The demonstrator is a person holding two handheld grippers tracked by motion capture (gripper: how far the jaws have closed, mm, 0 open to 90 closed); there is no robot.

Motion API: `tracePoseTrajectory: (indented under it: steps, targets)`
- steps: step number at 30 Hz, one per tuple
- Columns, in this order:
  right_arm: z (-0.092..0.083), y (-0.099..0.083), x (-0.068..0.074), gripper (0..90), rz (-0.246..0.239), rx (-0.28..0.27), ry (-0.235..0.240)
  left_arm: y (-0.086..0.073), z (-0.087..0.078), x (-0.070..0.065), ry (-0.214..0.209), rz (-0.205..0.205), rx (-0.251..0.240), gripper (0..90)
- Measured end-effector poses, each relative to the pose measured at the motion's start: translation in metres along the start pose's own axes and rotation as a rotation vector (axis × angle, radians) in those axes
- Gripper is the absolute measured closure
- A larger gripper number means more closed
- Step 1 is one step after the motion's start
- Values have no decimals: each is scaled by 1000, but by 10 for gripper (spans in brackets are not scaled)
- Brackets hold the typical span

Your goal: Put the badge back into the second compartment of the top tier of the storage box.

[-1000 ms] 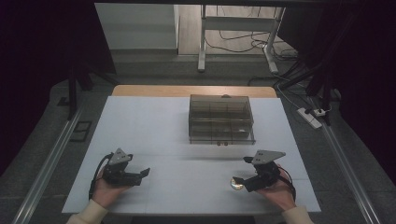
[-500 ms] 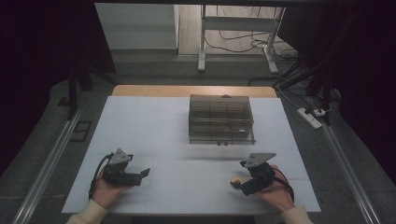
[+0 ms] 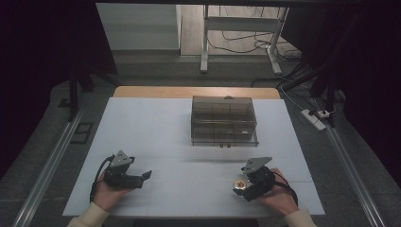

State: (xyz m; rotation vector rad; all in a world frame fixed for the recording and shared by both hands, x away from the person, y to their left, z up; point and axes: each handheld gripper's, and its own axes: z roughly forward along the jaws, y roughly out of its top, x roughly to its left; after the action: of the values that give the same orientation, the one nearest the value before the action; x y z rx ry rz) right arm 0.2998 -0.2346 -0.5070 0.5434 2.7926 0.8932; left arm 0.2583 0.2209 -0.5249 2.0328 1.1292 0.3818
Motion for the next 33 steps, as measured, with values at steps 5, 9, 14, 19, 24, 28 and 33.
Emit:
tracePoseTrajectory:
  steps: [5, 9, 14, 19, 24, 28, 33]
  targets:
    - [2, 1, 3, 181, -27, 31, 7, 0, 0, 0, -1, 1, 1, 102]
    - [3, 2, 5, 205, -46, 47, 0, 0, 0, 0, 0, 1, 2, 102]
    - [5, 3, 6, 227, -53, 74, 9, 0, 0, 0, 0, 2, 3, 102]
    - [6, 3, 6, 274, -55, 91, 26, 0, 0, 0, 0, 3, 3, 103]
    - [7, 3, 3, 299, -34, 96, 48, 0, 0, 0, 1, 3, 2, 103]
    - [7, 4, 2, 337, -26, 101, 43, 0, 0, 0, 1, 4, 2, 102]
    - [6, 5, 1, 412, -11, 112, 32, 0, 0, 0, 1, 6, 3, 103]
